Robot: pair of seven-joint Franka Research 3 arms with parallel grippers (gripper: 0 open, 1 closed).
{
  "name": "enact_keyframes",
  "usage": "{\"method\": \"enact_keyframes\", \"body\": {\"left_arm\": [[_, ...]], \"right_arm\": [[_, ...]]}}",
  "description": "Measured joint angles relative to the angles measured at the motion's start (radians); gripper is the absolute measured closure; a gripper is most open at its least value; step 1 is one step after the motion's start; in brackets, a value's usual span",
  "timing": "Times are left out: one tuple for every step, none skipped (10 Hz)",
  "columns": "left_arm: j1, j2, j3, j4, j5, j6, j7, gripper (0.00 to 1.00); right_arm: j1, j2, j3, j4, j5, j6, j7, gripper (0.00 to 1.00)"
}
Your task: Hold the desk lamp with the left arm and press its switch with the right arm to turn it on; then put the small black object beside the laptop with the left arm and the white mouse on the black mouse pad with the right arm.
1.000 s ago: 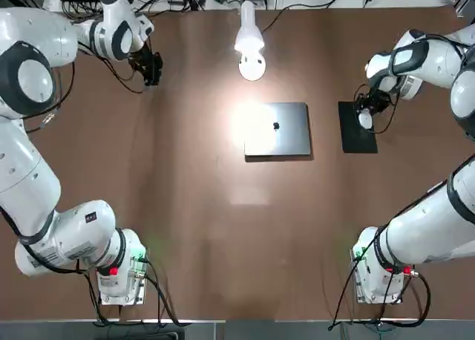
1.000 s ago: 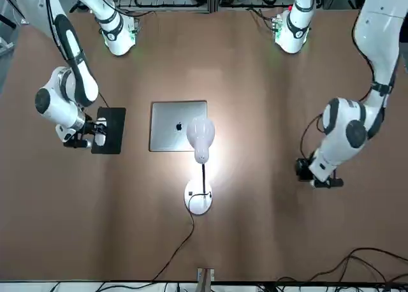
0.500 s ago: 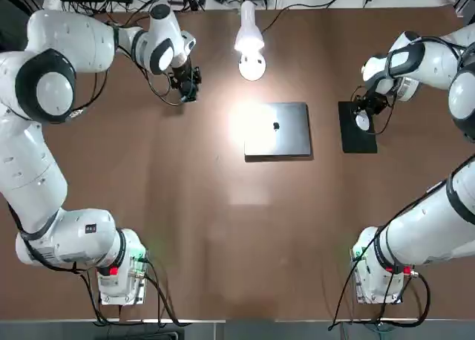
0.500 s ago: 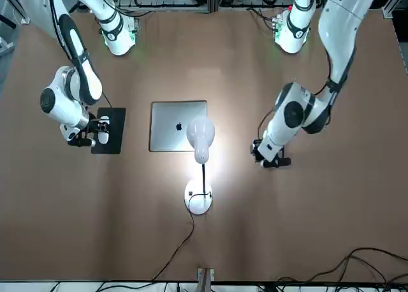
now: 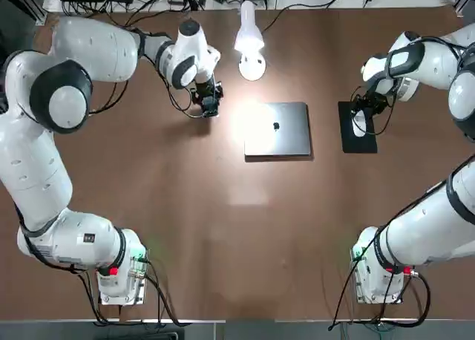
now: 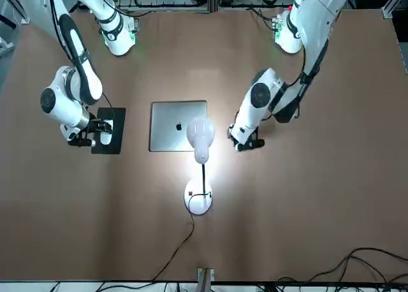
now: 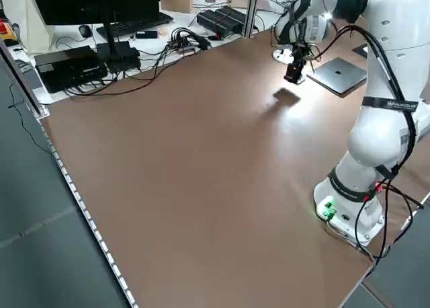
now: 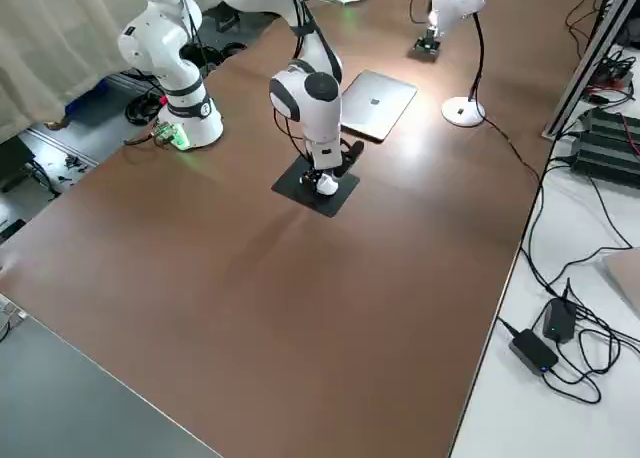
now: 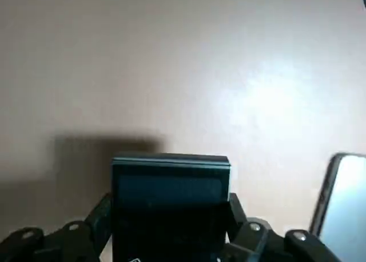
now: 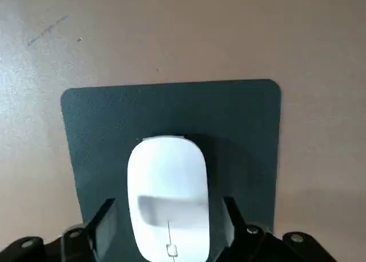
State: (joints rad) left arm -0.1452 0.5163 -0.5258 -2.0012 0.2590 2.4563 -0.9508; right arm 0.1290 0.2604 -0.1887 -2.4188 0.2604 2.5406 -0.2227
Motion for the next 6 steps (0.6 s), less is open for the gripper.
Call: {"method": "enact_keyframes", "body": {"left_arm": [[-0.032,0.007,0.002,0.000,0.000,0.000,-0.021,0.20],[-0.051,0.017,0.005,0.000,0.000,0.000,-0.034,0.20],[-0.066,0.029,0.009,0.001,0.009,0.001,-0.049,0.20],[-0.082,0.045,0.016,0.008,0.042,0.004,-0.078,0.20],[-0.099,0.068,0.026,0.030,0.078,0.007,-0.102,0.20],[-0.110,0.090,0.030,0.051,0.095,0.007,-0.112,0.20]], "right_arm": [[0.000,-0.001,0.001,0.002,0.000,0.001,0.000,0.01],[0.003,-0.006,0.002,0.014,0.000,0.009,0.000,0.00],[0.009,-0.019,0.003,0.043,0.000,0.016,0.000,0.00],[0.012,-0.035,0.003,0.088,0.000,0.017,0.000,0.00],[0.012,-0.054,0.001,0.139,0.000,0.011,0.000,0.00],[0.010,-0.071,-0.005,0.196,-0.011,-0.034,0.000,0.00]]}}
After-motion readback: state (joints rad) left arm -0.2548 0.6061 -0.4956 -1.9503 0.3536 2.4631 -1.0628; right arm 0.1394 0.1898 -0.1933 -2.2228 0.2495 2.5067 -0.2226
